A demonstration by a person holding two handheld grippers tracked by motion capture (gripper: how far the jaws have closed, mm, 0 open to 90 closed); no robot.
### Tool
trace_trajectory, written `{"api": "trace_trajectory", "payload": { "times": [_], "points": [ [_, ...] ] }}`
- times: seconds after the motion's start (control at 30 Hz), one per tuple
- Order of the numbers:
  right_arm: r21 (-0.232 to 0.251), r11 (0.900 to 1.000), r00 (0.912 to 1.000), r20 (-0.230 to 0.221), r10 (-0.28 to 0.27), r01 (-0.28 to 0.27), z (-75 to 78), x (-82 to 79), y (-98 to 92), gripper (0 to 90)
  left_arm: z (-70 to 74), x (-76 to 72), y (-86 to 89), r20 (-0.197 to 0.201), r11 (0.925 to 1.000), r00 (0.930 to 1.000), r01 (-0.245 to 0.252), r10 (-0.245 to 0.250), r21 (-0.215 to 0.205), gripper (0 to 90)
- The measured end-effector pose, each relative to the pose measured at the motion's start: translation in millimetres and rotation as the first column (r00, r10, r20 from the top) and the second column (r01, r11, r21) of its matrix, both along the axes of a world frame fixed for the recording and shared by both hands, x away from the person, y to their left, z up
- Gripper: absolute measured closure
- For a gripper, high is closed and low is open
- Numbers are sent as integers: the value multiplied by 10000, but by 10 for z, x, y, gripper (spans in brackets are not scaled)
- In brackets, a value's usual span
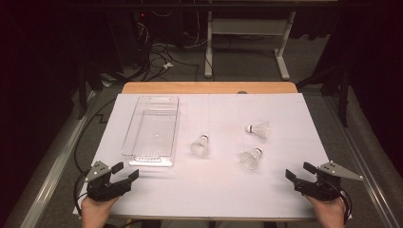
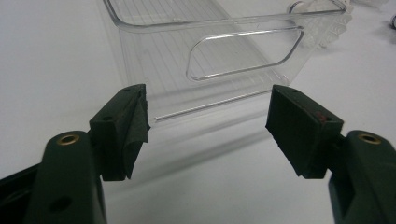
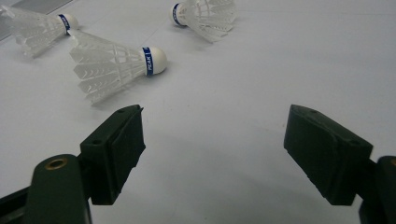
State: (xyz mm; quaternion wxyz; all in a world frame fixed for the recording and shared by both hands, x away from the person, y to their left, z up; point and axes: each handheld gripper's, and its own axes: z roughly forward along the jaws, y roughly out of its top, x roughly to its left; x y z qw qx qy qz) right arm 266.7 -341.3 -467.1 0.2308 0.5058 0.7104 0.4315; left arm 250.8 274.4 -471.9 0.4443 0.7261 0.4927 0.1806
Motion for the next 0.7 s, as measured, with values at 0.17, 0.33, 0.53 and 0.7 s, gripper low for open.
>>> {"api": "trace_trajectory", "payload": {
  "times": [0.17, 0.33, 0.53, 0.7],
  "points": [
    [-11, 10000, 10000, -5, 38, -38, 2, 2, 3, 206, 0, -6, -5, 13, 10000, 10000, 62, -62, 19, 308],
    [-95, 9999, 9999, -34, 105, -106, -3, 8, 18, 208, -1, 0, -10, -15, 9999, 9999, 115, -115, -14, 308],
    [-12, 10000, 10000, -45, 37, -37, 0, -3, 2, 208, 12, -16, -37, 56, 9998, 9998, 170, -170, 60, 309],
    [-94, 9999, 10000, -56, 70, -70, -4, 5, 9, 208, 26, -47, -49, 47, 9998, 9998, 196, -196, -88, 309]
  ]
}}
